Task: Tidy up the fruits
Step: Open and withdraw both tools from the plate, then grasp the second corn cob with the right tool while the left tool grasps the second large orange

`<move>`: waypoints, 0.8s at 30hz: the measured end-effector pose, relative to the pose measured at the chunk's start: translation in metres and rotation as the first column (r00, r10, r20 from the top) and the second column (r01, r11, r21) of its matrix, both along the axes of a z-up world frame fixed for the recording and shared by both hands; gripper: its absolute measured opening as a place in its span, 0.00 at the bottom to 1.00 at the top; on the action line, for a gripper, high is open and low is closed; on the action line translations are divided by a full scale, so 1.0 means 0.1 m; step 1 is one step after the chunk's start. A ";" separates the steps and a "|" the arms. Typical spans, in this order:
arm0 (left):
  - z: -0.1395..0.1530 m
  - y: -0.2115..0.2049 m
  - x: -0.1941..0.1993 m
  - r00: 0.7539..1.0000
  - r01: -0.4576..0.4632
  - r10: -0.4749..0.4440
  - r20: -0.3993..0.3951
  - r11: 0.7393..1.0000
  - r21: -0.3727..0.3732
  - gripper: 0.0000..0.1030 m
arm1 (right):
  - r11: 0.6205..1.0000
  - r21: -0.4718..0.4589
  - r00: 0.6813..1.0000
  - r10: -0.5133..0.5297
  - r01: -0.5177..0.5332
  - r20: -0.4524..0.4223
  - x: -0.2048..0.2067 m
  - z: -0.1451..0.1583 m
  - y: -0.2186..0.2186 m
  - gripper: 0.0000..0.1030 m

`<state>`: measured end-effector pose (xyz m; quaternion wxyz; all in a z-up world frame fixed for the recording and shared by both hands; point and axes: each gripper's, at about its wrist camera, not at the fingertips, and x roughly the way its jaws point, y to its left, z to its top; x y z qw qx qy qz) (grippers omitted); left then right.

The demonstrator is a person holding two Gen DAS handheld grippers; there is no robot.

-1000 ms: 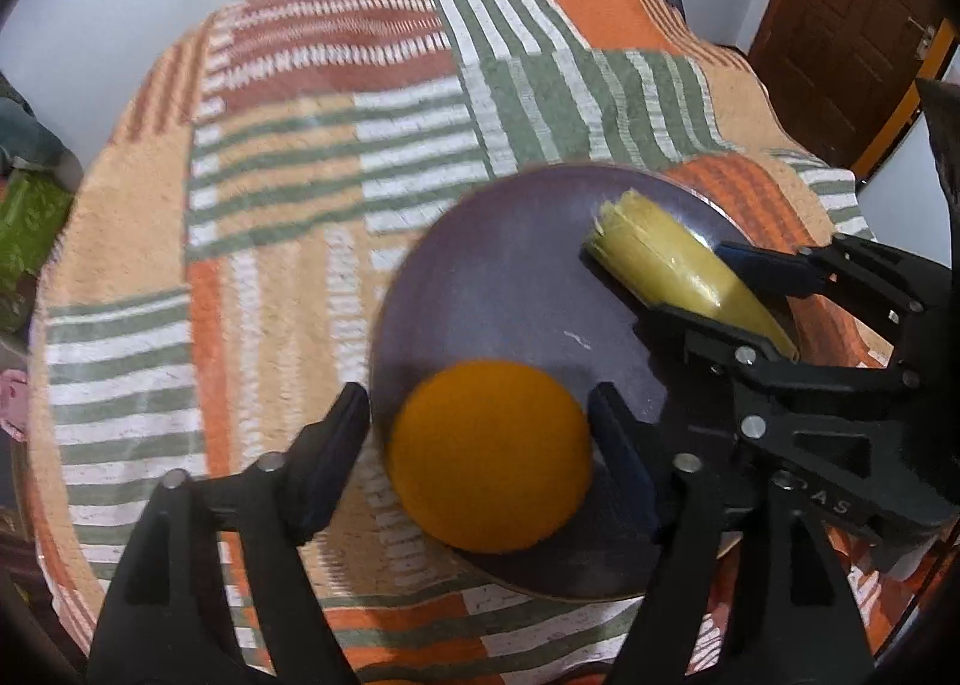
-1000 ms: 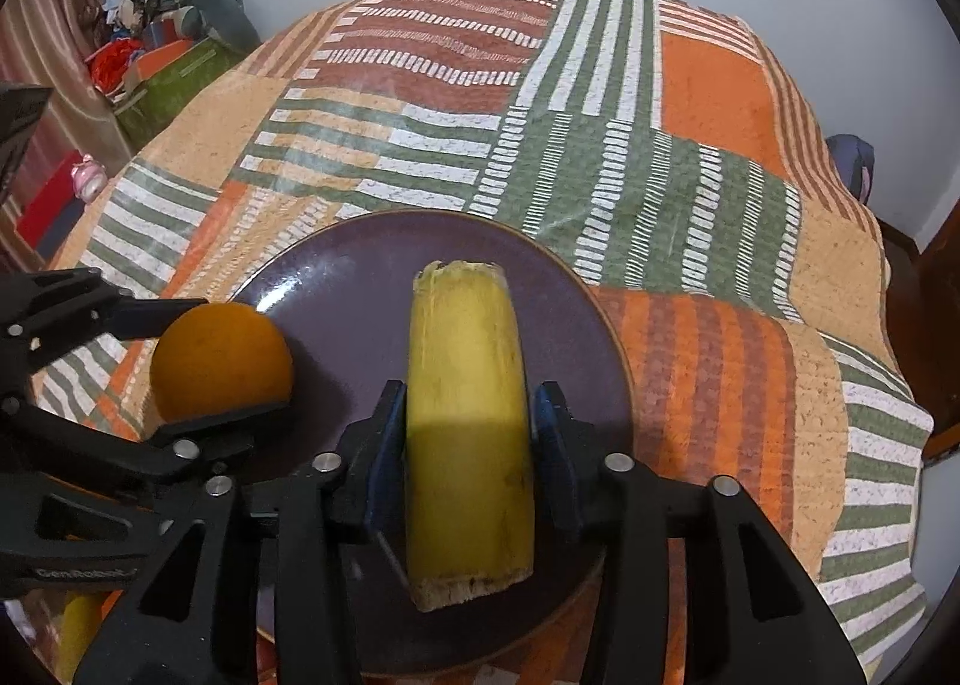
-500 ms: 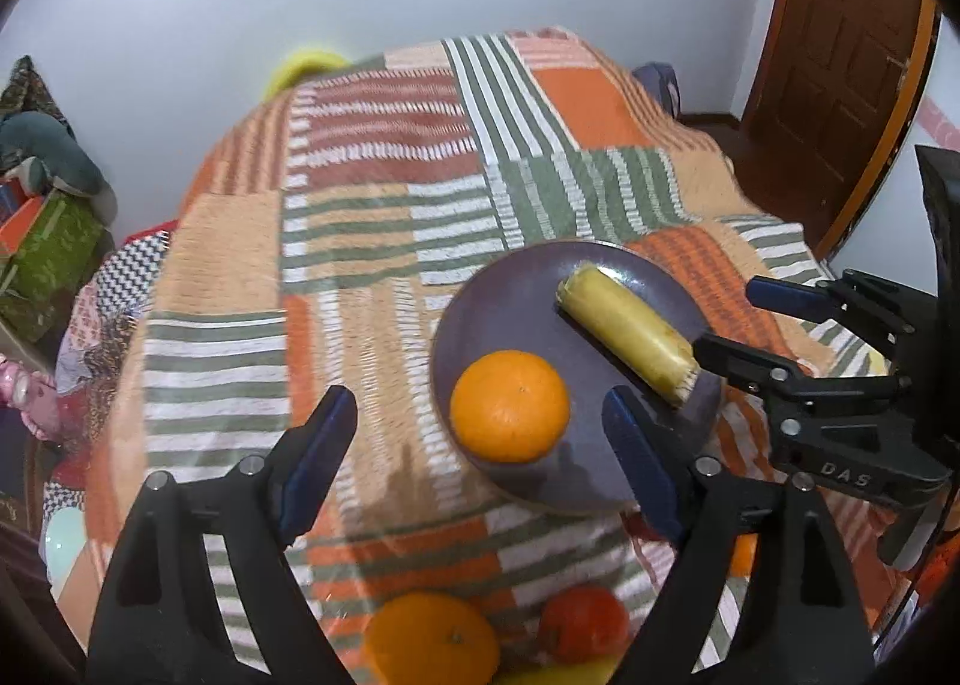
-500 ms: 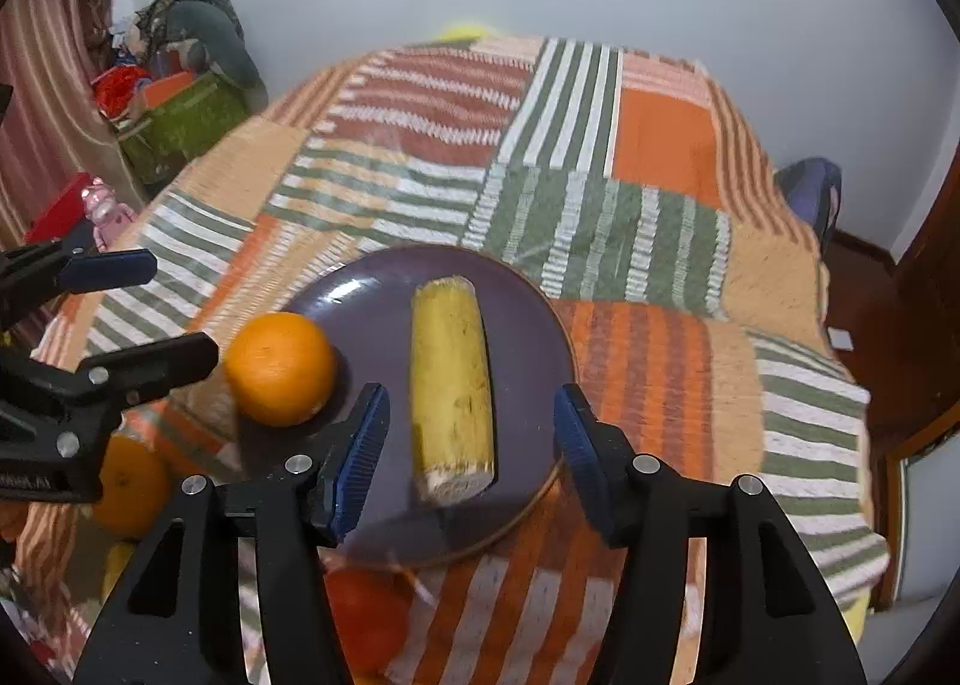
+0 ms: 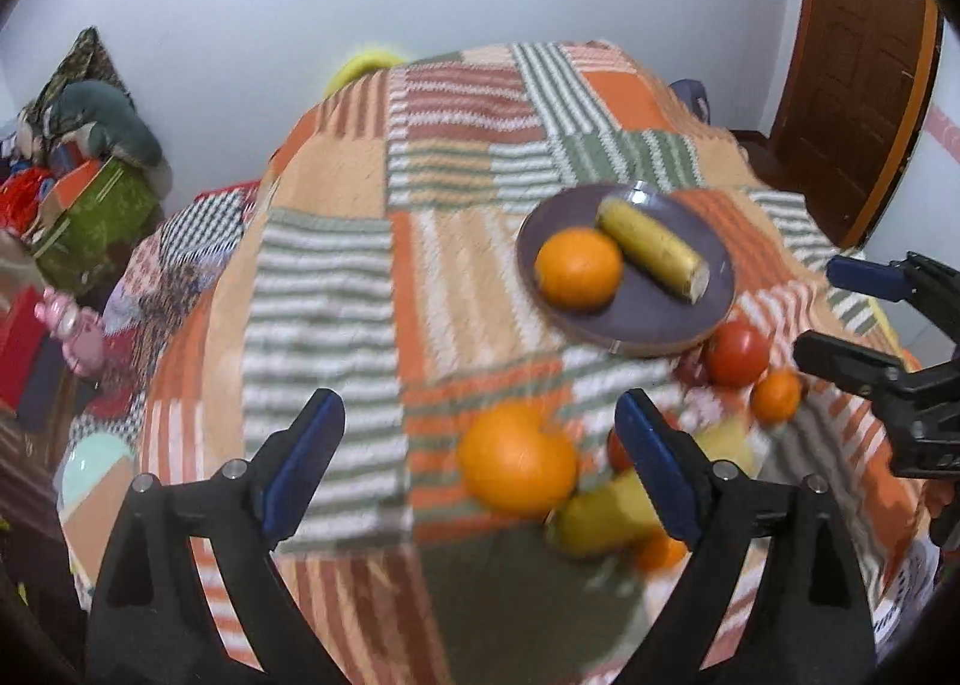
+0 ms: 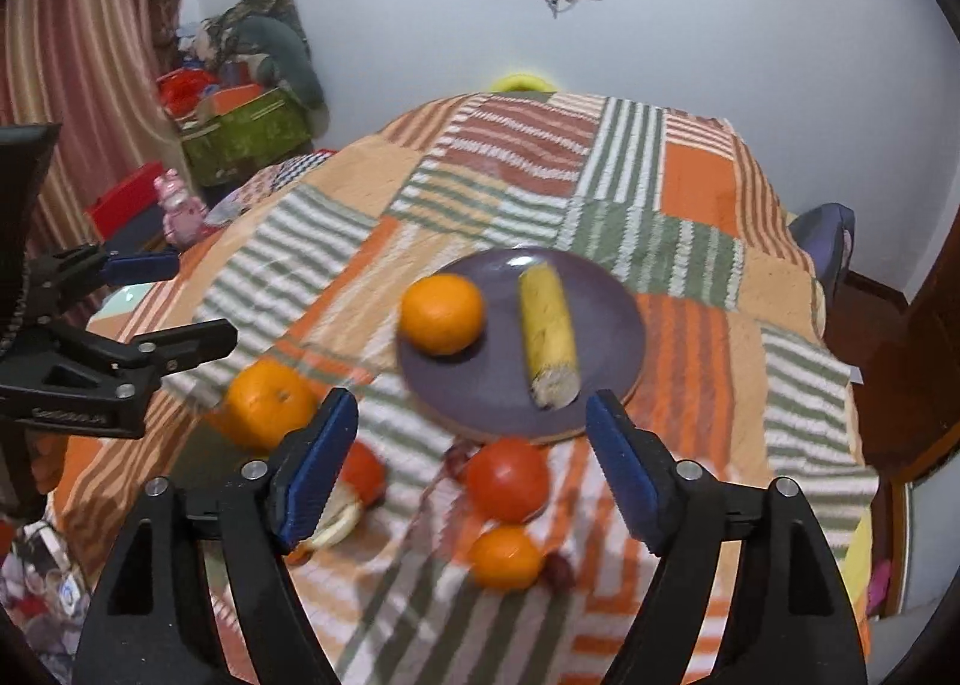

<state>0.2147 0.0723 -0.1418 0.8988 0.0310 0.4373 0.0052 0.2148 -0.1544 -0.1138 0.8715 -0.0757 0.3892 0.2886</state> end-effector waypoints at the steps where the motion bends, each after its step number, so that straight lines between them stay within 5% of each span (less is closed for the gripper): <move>1: -0.04 0.03 -0.05 1.000 -0.004 0.004 -0.012 1.000 0.000 0.90 | 1.000 0.002 1.000 0.008 -0.008 -0.010 -0.05 -0.03 0.03 0.74; 15: -0.85 0.20 -0.32 0.988 -0.056 0.051 -0.147 0.998 -0.030 0.90 | 0.998 0.046 0.983 0.051 -0.044 -0.175 -0.18 -0.51 0.40 0.73; 19: -0.92 0.21 -0.30 0.987 -0.068 0.062 -0.145 0.997 -0.037 0.89 | 0.996 0.069 0.978 0.073 -0.061 -0.193 -0.21 -0.53 0.46 0.52; 24: -0.96 0.19 -0.30 0.987 -0.067 0.060 -0.150 0.997 -0.037 0.83 | 0.995 0.073 0.986 0.083 -0.073 -0.146 -0.29 -0.44 0.53 0.46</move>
